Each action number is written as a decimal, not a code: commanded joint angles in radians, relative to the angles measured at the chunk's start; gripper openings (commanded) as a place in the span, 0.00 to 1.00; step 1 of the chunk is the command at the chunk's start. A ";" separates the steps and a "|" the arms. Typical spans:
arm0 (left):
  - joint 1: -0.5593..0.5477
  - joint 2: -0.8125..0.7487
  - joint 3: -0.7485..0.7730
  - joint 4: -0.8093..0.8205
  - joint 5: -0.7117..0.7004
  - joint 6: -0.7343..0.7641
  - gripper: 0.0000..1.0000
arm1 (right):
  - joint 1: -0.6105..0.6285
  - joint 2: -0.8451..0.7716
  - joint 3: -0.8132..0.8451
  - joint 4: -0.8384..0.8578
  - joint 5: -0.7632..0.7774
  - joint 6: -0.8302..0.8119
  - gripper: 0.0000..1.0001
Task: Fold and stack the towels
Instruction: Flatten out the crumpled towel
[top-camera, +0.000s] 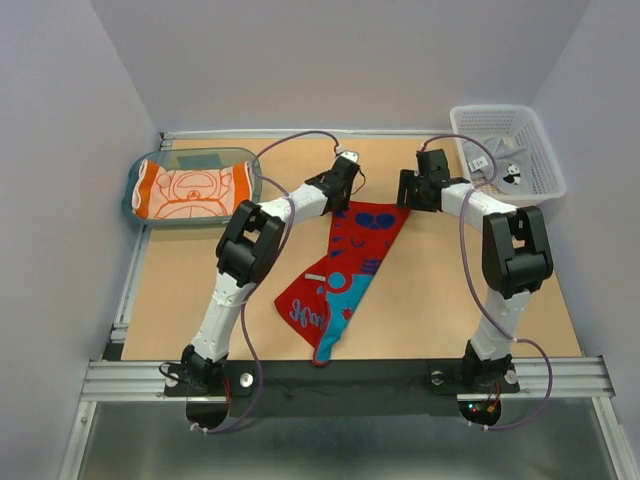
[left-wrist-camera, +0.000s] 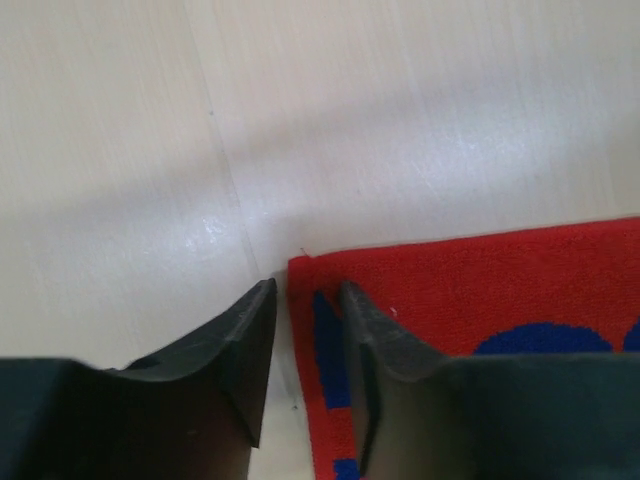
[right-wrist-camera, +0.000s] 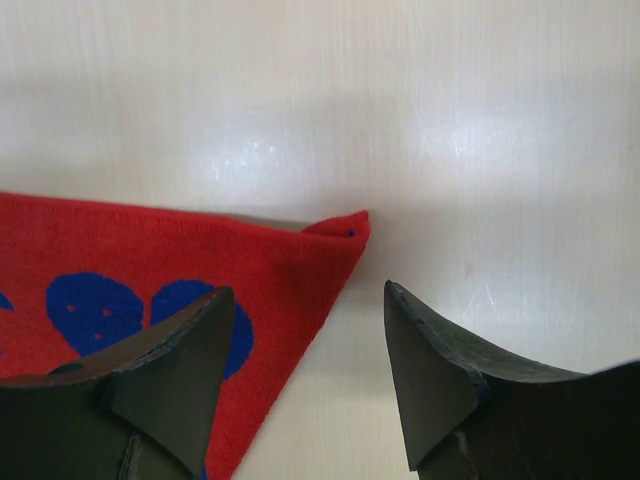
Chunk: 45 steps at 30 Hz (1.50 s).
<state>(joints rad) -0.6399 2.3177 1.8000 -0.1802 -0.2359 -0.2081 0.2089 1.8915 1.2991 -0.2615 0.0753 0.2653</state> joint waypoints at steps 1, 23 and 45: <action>-0.015 0.028 -0.016 -0.058 -0.013 0.006 0.32 | -0.019 0.040 0.065 0.061 0.020 -0.011 0.66; -0.023 -0.271 -0.198 0.008 -0.022 0.061 0.00 | -0.036 0.149 0.137 0.082 -0.045 0.081 0.20; -0.155 -0.653 -0.235 -0.094 0.059 0.013 0.00 | -0.036 -0.143 0.036 0.084 -0.094 0.054 0.52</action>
<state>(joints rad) -0.7490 1.8099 1.5684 -0.2699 -0.2234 -0.1455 0.1772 1.8385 1.3449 -0.2165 -0.0074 0.3386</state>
